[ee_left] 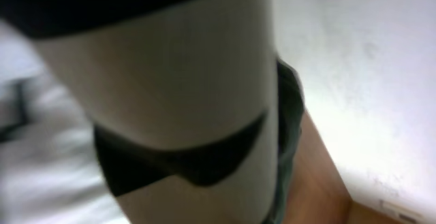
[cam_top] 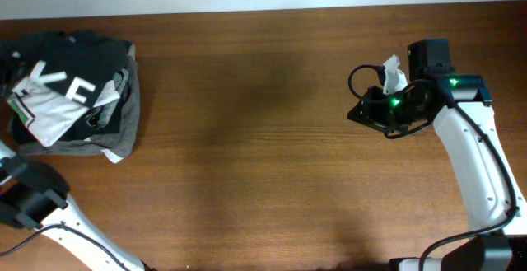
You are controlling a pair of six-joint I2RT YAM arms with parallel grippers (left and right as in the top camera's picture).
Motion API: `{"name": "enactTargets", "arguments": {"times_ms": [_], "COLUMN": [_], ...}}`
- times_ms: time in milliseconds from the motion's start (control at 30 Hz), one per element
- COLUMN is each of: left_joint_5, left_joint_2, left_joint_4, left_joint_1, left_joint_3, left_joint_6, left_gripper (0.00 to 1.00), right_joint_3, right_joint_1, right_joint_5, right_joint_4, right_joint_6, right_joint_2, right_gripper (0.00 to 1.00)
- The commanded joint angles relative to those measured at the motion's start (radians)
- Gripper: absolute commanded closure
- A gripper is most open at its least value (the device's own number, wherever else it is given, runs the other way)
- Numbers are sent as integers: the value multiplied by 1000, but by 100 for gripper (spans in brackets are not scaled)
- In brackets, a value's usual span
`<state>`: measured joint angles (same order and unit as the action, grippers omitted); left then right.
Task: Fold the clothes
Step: 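Carry the folded shirt with the left gripper onto the clothes stack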
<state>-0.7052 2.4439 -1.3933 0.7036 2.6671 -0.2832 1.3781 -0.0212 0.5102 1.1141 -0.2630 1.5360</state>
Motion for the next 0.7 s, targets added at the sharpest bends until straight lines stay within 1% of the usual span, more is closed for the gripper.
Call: {"name": "enactTargets", "arguments": {"times_ms": [0, 33, 67, 100, 133, 167, 233, 267, 300, 333, 367, 400, 467, 533, 600, 667], "left_joint_5": [184, 260, 299, 344, 331, 327, 297, 298, 298, 287, 263, 263, 341, 389, 407, 407], "left_joint_2": [-39, -39, -39, -43, -50, -63, -128, -179, -243, -264, -269, -255, -188, -89, 22, 101], "left_joint_4": [-86, -117, -136, -174, -205, -227, -253, -244, -202, -169, -134, -107, -99, -121, -133, -109], "left_joint_1": [41, 41, 41, 44, 53, 61, 87, 99, 93, 76, 47, -5, -78, -120, -132, -127], "left_joint_3": [17, 17, 17, 18, 19, 23, 48, 63, 68, 68, 68, 64, 40, 4, -46, -55], "left_joint_6": [100, 99, 100, 124, 148, 148, 189, 202, 246, 277, 334, 426, 488, 582, 587, 556], "left_gripper": [100, 92, 67, 29, 21, 17, 13, 13, 20, 47, 79, 99, 99, 99, 100, 100], "right_joint_3": [9, 9, 9, 9, 9, 9, 9, 9, 9, 9, 9, 9, 9, 9, 9, 9], "right_joint_1": [-6, -6, -6, -6, -6, -6, -6, -6, -6, -6, -6, -6, -5, -5, -5, -5], "right_joint_5": [2, 2, 2, 2, 2, 2, 2, 2, 2, 2, 2, 2, 3, 6, 14, 41], "right_joint_4": [-4, -6, -6, -2, 2, 5, 5, 5, -3, -8, -15, -21, -9, -3, -3, -2], "right_joint_6": [-8, -8, -8, -8, -8, -8, -7, -7, -8, -8, -8, -8, -13, -60, -87, -87], "right_joint_2": [-2, -2, -2, -2, -2, -2, -2, -2, -2, -2, -2, -2, -2, -2, -2, -2], "right_gripper": [75, 75, 75, 75, 75, 75, 75, 75, 75, 75, 75, 75, 75, 75, 75, 75]}}
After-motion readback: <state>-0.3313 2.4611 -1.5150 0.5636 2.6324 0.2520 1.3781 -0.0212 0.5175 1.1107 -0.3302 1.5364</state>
